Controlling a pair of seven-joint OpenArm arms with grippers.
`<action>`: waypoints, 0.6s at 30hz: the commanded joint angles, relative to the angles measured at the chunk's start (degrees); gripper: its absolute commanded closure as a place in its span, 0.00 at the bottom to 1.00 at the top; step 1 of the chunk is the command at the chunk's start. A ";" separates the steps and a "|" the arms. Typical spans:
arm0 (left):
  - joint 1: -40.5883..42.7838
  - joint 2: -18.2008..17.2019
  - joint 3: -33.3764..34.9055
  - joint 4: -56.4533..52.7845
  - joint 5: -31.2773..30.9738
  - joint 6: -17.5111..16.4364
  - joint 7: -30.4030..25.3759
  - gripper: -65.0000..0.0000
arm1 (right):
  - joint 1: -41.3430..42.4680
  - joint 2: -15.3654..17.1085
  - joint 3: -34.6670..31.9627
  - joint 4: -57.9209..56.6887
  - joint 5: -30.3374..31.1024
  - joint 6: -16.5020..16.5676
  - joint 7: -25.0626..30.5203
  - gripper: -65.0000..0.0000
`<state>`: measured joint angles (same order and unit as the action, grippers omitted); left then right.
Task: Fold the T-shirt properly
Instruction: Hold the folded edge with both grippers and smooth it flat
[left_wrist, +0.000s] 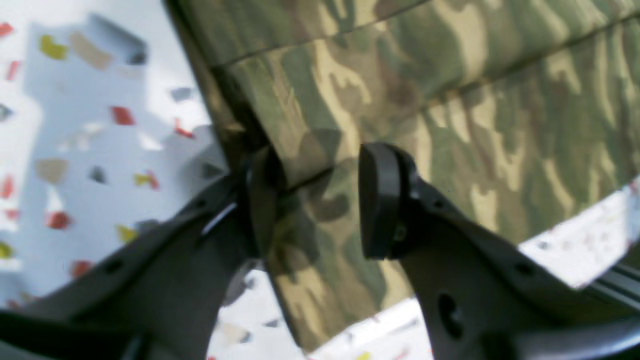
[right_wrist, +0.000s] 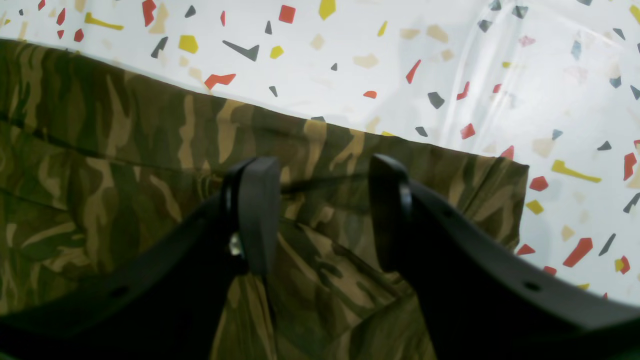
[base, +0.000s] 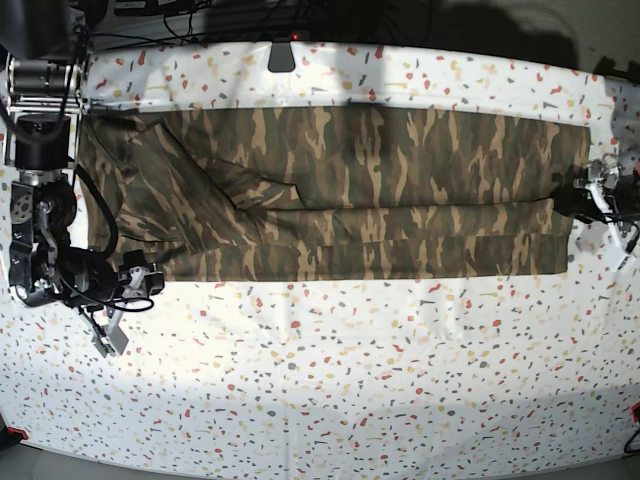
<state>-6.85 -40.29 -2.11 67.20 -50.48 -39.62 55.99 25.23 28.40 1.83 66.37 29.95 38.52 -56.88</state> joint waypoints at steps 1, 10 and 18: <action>-1.07 -1.51 -0.44 0.83 0.22 -0.38 -1.44 0.60 | 1.73 0.96 0.42 0.90 0.26 0.48 0.92 0.55; -1.64 -1.49 -0.44 0.81 1.01 4.28 -3.48 0.55 | 1.70 0.96 0.42 0.90 0.31 0.46 0.11 0.55; -2.71 -1.29 -0.44 0.46 0.96 9.68 -1.25 0.50 | 1.57 0.96 0.42 0.90 0.33 0.48 -1.40 0.55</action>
<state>-8.58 -40.25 -2.11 67.11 -48.88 -29.98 55.64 25.21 28.40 1.83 66.37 29.95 38.59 -58.87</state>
